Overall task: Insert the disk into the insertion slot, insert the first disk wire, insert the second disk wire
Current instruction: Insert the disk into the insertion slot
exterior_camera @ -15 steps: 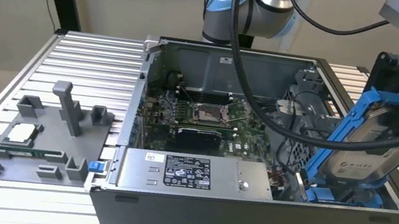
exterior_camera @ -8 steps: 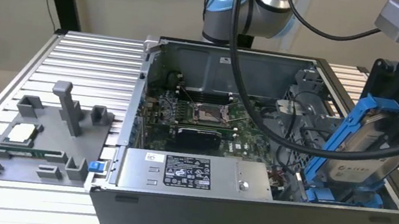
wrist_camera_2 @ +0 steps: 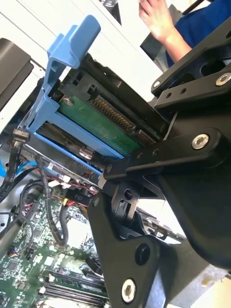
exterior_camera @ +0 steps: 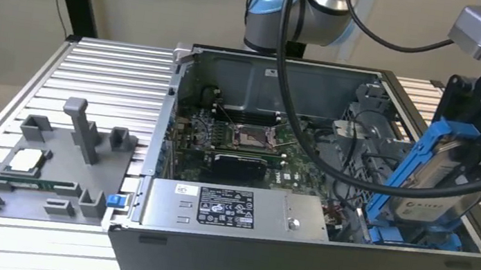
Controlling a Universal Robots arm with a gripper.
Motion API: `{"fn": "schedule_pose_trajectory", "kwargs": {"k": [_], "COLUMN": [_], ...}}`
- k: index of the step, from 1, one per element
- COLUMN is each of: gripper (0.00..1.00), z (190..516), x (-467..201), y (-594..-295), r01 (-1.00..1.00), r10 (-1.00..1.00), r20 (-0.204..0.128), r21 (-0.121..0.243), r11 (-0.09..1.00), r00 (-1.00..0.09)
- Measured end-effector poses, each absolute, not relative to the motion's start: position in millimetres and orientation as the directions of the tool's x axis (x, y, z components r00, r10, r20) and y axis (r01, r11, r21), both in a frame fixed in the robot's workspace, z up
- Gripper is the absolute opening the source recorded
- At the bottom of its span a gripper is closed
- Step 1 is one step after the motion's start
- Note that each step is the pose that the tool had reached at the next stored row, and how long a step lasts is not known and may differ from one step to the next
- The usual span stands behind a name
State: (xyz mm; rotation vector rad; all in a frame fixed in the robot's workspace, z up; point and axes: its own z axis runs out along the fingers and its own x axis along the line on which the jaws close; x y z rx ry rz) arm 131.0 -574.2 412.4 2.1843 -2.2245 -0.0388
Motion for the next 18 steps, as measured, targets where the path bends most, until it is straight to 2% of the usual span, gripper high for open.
{"fn": "schedule_pose_trajectory", "kwargs": {"k": [18], "gripper": [0.0], "z": [396.3], "x": [132.7], "y": [-571.1], "r01": [-0.999], "r10": [-1.0], "r20": [-0.008], "r21": [0.032], "r11": [0.018], "r00": [-0.018]}}
